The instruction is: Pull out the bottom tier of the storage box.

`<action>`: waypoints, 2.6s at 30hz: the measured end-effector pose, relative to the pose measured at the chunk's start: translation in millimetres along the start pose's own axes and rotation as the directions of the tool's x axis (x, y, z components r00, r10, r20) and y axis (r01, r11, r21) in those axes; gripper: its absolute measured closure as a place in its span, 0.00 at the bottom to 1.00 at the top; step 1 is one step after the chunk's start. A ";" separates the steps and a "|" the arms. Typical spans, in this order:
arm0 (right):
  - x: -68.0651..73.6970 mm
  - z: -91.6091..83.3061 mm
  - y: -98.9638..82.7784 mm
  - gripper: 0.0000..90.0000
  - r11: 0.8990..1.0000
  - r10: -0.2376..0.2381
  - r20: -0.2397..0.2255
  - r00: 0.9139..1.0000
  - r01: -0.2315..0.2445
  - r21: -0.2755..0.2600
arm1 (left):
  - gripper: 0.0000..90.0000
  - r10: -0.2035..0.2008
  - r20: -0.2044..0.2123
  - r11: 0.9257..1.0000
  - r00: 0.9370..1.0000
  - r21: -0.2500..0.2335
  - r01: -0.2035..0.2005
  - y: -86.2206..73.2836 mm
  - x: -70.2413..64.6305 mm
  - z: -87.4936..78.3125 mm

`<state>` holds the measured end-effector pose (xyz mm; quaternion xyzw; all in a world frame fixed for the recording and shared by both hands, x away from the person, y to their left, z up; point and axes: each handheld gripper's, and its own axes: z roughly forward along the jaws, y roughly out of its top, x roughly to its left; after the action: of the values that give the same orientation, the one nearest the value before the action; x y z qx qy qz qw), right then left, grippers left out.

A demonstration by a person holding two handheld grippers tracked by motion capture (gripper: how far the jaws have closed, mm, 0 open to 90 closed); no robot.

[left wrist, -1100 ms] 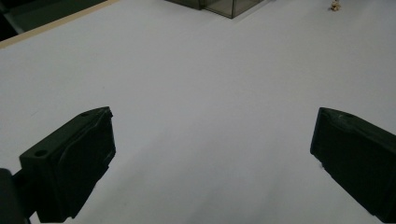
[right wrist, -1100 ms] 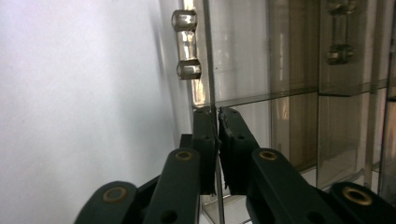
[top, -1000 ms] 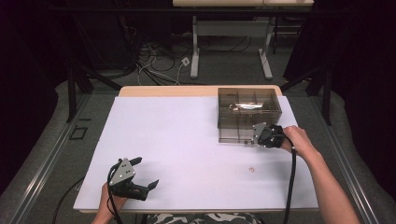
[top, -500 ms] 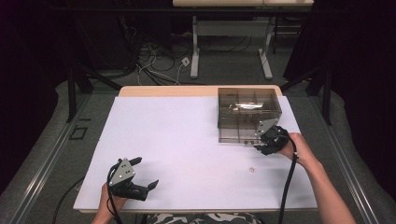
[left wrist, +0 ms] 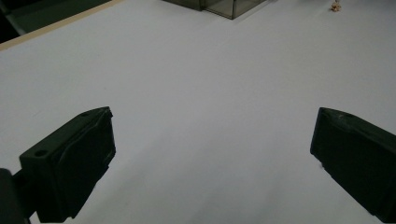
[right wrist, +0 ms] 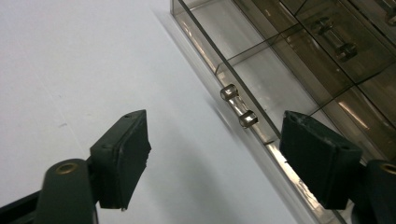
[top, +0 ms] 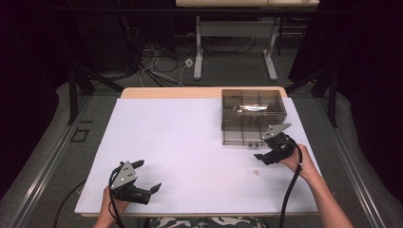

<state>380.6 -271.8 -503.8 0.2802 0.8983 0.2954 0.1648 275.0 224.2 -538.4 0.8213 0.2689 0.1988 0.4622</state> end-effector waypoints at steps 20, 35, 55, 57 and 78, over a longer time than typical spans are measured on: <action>24.1 -6.8 -20.0 0.14 0.982 0.140 0.002 0.990 -0.139 -0.130 | 0.00 0.001 -0.003 1.000 1.000 -0.006 -0.001 0.5 -1.8 -0.6; 40.7 -13.9 -33.4 0.07 0.963 0.209 0.009 0.978 -0.204 -0.173 | 0.00 0.010 0.004 1.000 1.000 -0.004 -0.010 2.3 -1.8 0.5; 56.3 -8.1 -43.0 0.06 0.966 0.210 -0.048 0.977 -0.215 -0.142 | 0.00 0.003 -0.001 1.000 1.000 -0.009 -0.003 1.6 -3.1 -0.2; 57.9 -7.4 -42.9 0.11 0.971 0.192 -0.044 0.980 -0.197 -0.135 | 0.00 0.008 0.001 1.000 1.000 -0.006 -0.008 1.7 -2.1 -0.3; 61.4 -2.1 -42.5 0.16 0.981 0.168 -0.039 0.985 -0.171 -0.088 | 0.00 0.007 -0.003 1.000 1.000 -0.005 -0.007 1.9 -3.7 -1.0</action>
<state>313.9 -264.2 -536.7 0.3433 0.8593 0.3534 0.1375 272.0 221.8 -536.5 0.8208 0.2661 0.2022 0.4631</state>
